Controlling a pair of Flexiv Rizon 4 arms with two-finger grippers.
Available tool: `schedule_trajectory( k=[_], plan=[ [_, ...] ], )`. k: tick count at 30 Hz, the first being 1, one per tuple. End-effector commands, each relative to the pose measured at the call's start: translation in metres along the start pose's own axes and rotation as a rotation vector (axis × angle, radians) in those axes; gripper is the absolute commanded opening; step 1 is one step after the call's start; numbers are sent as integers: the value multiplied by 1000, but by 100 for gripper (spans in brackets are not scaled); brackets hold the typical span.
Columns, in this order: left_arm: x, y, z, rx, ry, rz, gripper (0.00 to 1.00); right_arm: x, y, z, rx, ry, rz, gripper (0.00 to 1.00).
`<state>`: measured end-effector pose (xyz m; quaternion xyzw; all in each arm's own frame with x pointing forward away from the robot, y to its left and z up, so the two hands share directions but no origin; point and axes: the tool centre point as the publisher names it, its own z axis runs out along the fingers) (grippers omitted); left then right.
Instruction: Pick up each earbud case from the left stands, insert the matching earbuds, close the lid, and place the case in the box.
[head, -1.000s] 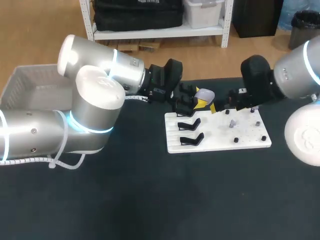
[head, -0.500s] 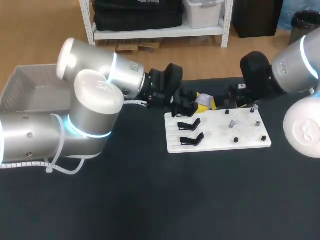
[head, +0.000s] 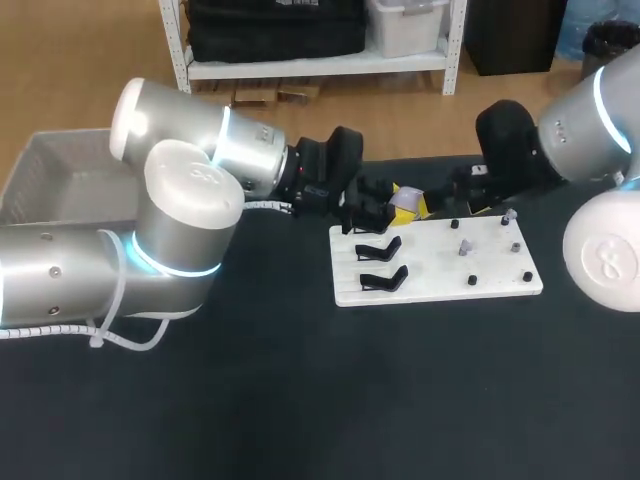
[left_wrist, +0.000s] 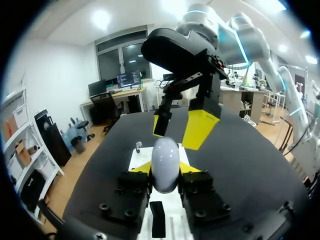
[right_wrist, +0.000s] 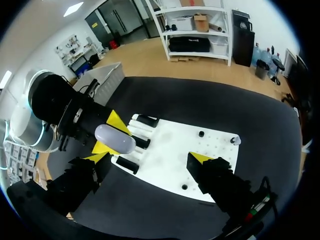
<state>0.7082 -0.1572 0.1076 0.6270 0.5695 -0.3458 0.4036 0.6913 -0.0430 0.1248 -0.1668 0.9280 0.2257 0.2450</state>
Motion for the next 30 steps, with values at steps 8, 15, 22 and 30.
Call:
schedule_trajectory(
  k=[8, 15, 22, 30],
  plan=[
    [-2, -4, -1, -2, -14, 16, 0, -5, -2, 2, 0, -1, 5, 100],
    [0, -7, -1, 8, -22, 13, 0, -10, -5, -6, 15, -21, 2, 100],
    [-1, -6, -8, -7, -139, -21, 0, -13, -14, -27, 83, -74, -40, 100],
    [-14, 1, -16, -56, -327, -39, 0, -12, -55, -49, 244, -22, -165, 100]
  ],
)
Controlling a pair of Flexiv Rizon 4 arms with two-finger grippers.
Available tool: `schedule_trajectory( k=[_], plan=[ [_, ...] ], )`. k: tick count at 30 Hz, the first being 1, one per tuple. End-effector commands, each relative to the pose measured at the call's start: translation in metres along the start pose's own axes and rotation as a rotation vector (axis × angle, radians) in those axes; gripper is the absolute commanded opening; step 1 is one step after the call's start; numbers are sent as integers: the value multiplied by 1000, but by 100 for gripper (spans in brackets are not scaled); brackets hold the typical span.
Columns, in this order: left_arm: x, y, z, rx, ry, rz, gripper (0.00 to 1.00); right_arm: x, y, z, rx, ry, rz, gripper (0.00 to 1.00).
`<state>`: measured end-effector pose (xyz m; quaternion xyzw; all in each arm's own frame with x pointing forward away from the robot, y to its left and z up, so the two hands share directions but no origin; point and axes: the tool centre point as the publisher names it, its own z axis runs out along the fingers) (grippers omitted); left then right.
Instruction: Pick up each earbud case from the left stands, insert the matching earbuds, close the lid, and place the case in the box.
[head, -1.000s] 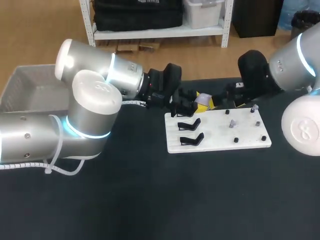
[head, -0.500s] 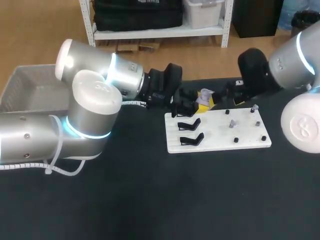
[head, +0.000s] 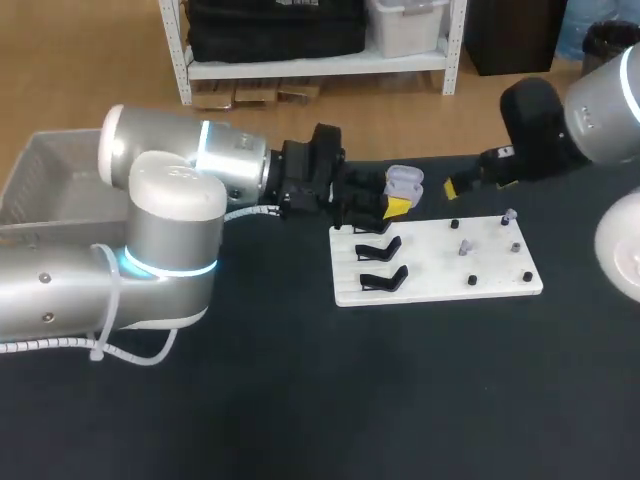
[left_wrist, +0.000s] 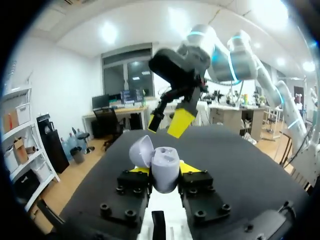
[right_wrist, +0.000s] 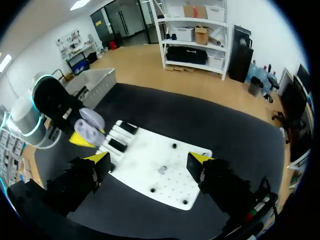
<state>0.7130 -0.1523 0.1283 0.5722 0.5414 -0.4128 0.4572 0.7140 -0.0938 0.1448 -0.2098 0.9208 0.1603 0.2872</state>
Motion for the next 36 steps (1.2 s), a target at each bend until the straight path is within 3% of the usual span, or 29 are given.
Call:
schedule_trajectory(
  k=[1, 10, 16, 22, 24, 36],
  plan=[
    [-1, -5, -3, -39, -131, 11, 0, 10, -13, -17, 142, 43, -54, 100],
    [-12, -3, -3, -28, -201, -4, 0, 35, -43, -17, 214, 156, -86, 100],
    [-15, -3, -3, -33, -196, -10, 0, 46, -54, -12, 234, 195, -90, 100],
    [-16, 0, -4, -51, -183, -19, 0, 50, -63, -9, 261, 229, -98, 100],
    [-16, 2, -5, -49, -177, -20, 0, 51, -67, -8, 305, 240, -90, 100],
    [-19, 5, -4, -51, -154, -8, 0, 50, -68, -8, 284, 252, -88, 100]
  ],
)
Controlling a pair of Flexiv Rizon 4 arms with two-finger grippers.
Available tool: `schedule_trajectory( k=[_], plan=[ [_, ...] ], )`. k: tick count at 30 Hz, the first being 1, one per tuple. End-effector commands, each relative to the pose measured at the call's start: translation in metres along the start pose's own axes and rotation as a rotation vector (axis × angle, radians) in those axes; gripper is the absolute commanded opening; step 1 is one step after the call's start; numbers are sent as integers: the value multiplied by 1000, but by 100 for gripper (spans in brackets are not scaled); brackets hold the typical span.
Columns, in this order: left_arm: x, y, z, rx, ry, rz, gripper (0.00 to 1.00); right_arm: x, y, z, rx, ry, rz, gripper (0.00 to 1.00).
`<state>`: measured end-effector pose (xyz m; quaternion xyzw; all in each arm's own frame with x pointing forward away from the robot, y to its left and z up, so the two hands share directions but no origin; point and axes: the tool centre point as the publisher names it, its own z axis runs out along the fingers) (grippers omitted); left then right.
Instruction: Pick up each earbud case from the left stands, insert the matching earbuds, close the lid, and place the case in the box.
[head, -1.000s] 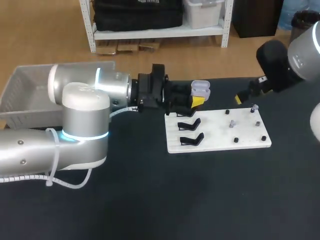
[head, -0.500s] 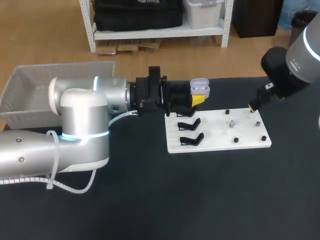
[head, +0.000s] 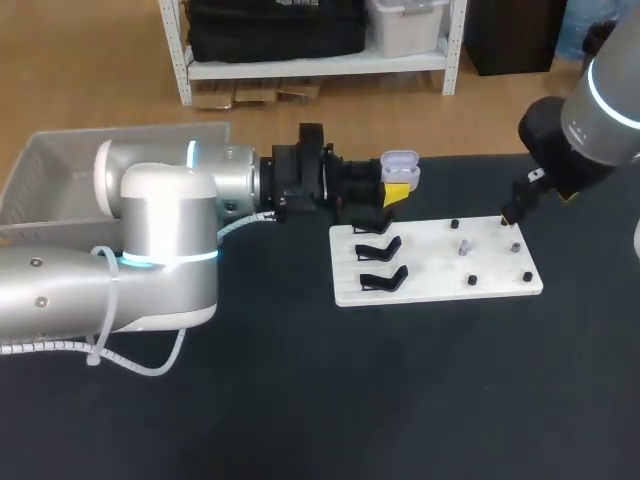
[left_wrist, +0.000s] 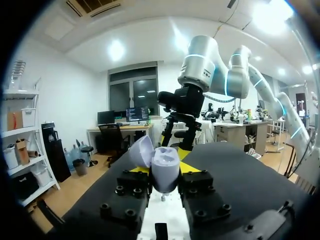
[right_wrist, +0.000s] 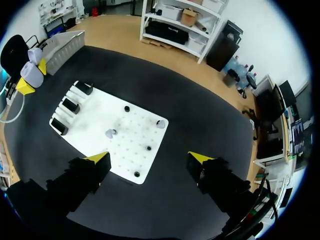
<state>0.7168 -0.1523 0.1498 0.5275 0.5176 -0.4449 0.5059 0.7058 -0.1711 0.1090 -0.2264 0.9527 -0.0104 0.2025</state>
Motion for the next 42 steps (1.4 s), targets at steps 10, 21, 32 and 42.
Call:
schedule_trajectory(
  k=[10, 21, 32, 42],
  plan=[
    [7, 6, 2, -8, 10, -8, 0, 1, -2, 24, 54, 42, -34, 100],
    [7, 6, 2, -8, 10, -8, 0, -15, -26, 61, 117, 144, -28, 100],
    [7, 6, 2, -8, 10, -8, 0, -29, -28, 80, 94, 220, -65, 79],
    [7, 6, 2, -8, 10, -8, 0, -27, -27, 85, 90, 253, -38, 49]
  ],
)
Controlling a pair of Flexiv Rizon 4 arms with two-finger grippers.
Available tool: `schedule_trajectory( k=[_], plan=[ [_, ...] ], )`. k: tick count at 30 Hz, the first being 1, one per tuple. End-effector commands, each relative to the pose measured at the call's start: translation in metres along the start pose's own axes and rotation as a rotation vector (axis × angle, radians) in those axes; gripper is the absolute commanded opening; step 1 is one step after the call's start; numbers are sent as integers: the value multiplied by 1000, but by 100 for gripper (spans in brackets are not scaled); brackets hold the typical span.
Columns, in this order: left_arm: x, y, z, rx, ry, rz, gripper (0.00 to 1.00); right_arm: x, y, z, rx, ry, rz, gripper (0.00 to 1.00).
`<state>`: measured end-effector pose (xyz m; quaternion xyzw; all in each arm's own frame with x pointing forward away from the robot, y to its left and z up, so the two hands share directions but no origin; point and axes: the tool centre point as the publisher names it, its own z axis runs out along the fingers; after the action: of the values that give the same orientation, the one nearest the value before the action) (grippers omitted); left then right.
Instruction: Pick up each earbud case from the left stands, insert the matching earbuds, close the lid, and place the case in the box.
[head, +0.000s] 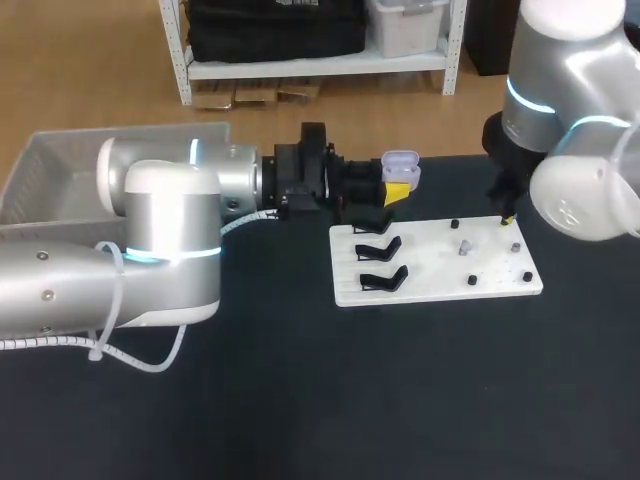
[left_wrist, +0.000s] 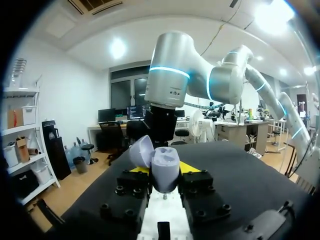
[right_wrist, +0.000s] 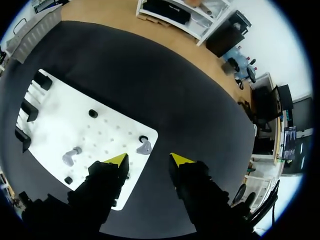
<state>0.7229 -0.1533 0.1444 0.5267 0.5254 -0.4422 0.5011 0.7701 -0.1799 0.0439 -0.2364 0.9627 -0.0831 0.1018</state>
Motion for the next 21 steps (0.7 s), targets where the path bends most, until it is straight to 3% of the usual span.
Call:
schedule_trajectory(
  k=[1, 21],
  plan=[
    [1, 0, 0, -3, -5, 3, 0, -2, 2, 0, 3, 25, 13, 49],
    [1, 0, 0, -3, -5, 3, 0, -3, 10, 15, -25, 54, 64, 43]
  ],
)
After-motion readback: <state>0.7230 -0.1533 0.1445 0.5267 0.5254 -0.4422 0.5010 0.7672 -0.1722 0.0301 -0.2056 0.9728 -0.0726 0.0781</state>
